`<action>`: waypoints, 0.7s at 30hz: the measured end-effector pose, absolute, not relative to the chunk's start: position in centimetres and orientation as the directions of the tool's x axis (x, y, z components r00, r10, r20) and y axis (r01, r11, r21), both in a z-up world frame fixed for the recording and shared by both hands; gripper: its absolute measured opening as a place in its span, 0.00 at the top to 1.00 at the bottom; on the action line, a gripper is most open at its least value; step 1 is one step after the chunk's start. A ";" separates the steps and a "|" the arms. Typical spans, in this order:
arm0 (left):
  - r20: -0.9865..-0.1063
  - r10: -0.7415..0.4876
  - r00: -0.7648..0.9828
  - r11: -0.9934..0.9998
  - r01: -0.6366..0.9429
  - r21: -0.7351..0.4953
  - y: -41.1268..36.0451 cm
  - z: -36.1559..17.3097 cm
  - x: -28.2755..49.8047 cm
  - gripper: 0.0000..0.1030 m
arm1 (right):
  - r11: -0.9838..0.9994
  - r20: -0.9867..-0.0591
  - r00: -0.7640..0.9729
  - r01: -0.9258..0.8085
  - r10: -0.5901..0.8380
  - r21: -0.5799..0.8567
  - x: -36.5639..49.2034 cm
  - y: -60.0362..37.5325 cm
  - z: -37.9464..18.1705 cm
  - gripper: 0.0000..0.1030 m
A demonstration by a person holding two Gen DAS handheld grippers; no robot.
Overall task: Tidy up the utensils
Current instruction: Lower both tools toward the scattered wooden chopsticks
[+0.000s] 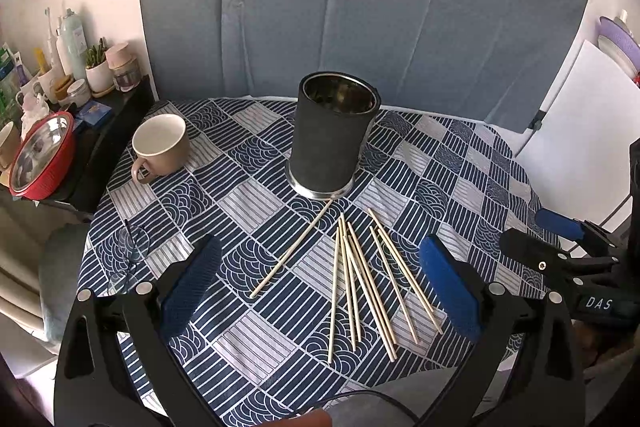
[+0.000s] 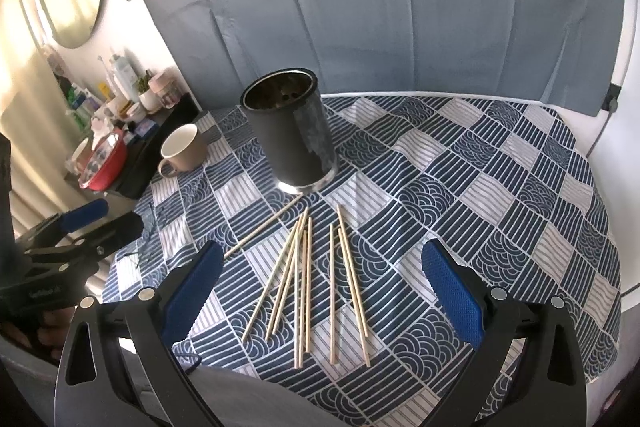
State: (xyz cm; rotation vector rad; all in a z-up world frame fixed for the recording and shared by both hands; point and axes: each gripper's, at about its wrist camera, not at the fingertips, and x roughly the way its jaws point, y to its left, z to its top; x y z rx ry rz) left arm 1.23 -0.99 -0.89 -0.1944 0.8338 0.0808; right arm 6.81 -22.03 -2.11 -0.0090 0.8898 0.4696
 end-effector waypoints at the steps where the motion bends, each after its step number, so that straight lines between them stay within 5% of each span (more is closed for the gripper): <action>1: -0.747 -0.007 0.665 0.979 -0.148 -0.142 -1.0 -1.0 1.4 0.06 | 0.899 -0.753 0.530 -0.396 0.389 0.185 6.9 -22.0 -2.3 0.08; 21: -0.887 -0.079 0.455 0.972 -0.163 -0.170 0.3 -6.0 5.0 0.06 | 0.911 -0.858 0.379 -0.351 0.348 0.215 10.0 -21.5 -6.4 0.08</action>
